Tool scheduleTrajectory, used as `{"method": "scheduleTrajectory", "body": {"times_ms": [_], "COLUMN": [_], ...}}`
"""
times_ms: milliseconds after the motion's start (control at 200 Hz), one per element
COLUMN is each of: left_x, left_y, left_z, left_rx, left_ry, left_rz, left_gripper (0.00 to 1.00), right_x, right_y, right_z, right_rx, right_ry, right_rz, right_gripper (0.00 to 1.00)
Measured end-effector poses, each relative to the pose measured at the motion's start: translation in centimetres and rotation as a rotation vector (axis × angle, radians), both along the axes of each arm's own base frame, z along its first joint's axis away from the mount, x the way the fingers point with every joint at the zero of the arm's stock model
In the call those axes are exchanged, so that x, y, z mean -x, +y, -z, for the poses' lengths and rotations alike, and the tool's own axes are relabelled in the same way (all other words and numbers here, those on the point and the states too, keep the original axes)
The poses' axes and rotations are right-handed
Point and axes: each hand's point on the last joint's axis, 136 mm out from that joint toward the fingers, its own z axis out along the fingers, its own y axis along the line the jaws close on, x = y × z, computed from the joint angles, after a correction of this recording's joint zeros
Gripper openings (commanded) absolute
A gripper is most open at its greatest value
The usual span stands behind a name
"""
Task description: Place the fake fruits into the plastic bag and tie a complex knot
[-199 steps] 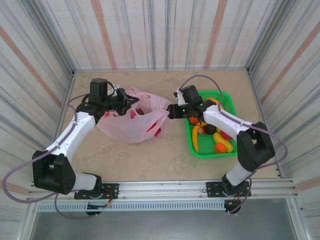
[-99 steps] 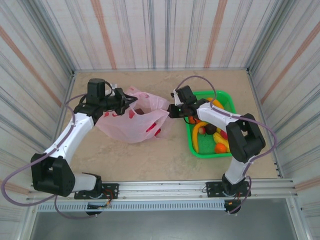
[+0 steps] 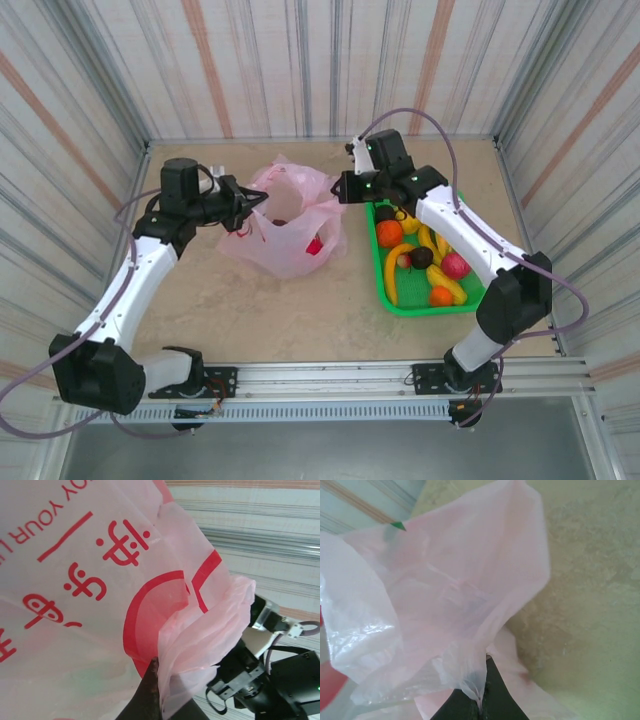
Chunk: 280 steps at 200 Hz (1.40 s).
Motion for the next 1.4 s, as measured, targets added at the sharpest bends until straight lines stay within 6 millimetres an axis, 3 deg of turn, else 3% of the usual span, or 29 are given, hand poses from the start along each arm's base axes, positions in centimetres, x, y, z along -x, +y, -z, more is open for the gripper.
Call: {"method": "scheduleTrajectory", "body": {"times_ms": [105, 220, 541, 706, 842, 992, 1112, 1217, 1403], "left_x": [0.4, 0.8, 2.7, 2.9, 1.5, -1.0, -2.4, -3.3, -4.0], "left_y": [0.1, 0.3, 0.0, -0.7, -1.2, -1.8, -2.1, -2.3, -2.4], "left_z": [-1.3, -2.0, -3.9, -3.5, -1.8, 1.4, 2.9, 3.1, 3.0], "left_rx": [0.011, 0.026, 0.059, 0.068, 0.062, 0.032, 0.016, 0.01, 0.013], "left_ry": [-0.02, -0.02, -0.041, -0.017, 0.033, 0.109, 0.139, 0.135, 0.106], "left_rz": [-0.007, -0.016, -0.019, -0.01, -0.013, -0.012, -0.011, -0.006, 0.002], "left_gripper": [0.0, 0.0, 0.0, 0.0, 0.0, 0.0, 0.0, 0.0, 0.0], "right_x": [-0.2, 0.3, 1.9, 0.9, -1.2, -2.7, -2.8, -1.6, 1.6], "right_y": [-0.1, -0.5, -1.6, -2.2, -2.8, -4.2, -5.3, -6.4, -10.5], "right_z": [-1.8, -2.3, -1.0, 0.6, 3.8, 5.6, 4.5, 2.8, -0.4], "right_rx": [-0.008, 0.005, 0.061, 0.066, 0.081, 0.09, 0.086, 0.078, 0.093], "right_ry": [0.003, 0.03, 0.124, 0.173, 0.241, 0.281, 0.244, 0.205, 0.14], "right_rz": [-0.001, -0.001, 0.006, 0.02, 0.044, 0.08, 0.086, 0.088, 0.159], "right_gripper": [0.0, 0.0, 0.0, 0.02, 0.18, 0.51, 0.72, 0.86, 0.92]}}
